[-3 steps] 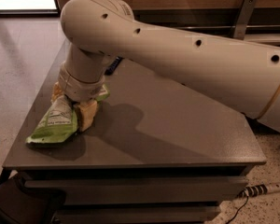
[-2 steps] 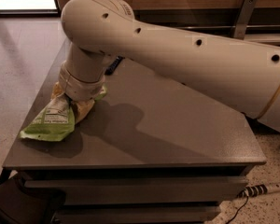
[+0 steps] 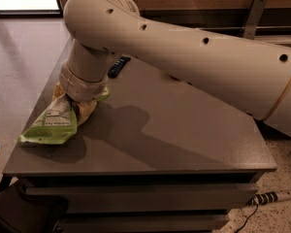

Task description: Pick green rice chip bag

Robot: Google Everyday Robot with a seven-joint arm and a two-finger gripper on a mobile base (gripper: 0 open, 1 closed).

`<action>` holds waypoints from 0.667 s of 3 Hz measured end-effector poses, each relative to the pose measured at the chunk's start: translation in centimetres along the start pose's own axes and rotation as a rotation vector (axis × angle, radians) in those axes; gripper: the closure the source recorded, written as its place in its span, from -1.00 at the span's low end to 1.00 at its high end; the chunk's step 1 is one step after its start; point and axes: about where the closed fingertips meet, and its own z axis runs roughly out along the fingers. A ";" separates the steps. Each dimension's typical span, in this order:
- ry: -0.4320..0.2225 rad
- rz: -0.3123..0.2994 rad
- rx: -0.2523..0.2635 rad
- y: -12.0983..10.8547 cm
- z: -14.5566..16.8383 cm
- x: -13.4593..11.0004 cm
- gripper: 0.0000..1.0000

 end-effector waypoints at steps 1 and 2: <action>-0.014 -0.030 0.034 -2.4 -3.6 -0.2 1.00; 0.028 -0.042 0.099 -4.2 -8.9 -0.1 1.00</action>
Offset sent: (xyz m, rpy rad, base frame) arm 0.0366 -0.0376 0.1809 0.1152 -0.2122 -0.0545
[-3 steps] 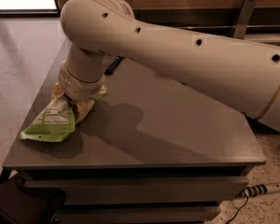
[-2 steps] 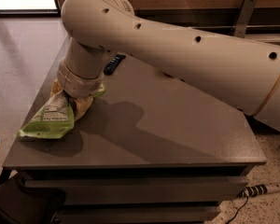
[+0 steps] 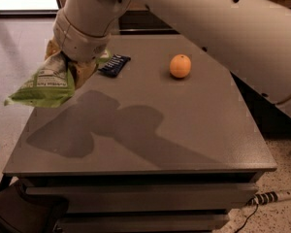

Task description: Pick green rice chip bag

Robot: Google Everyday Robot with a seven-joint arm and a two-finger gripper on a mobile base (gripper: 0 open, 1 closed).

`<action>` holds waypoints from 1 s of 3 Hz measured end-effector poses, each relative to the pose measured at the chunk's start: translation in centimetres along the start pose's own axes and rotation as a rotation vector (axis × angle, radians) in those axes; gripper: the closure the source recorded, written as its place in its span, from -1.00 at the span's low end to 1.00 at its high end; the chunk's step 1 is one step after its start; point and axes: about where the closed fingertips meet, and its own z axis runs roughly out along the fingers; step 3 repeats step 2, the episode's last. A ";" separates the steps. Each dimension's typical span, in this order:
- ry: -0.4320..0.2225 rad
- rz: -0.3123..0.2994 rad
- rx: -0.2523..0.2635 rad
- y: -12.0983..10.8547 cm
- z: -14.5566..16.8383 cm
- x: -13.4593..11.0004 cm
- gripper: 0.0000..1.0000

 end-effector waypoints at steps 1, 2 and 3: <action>0.066 0.025 0.086 -1.0 -5.2 0.8 1.00; 0.119 0.079 0.187 -0.6 -9.7 2.6 1.00; 0.119 0.079 0.187 -0.6 -9.7 2.6 1.00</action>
Offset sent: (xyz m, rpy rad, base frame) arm 0.0343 -0.1337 0.1212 0.2238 -0.2046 -0.3397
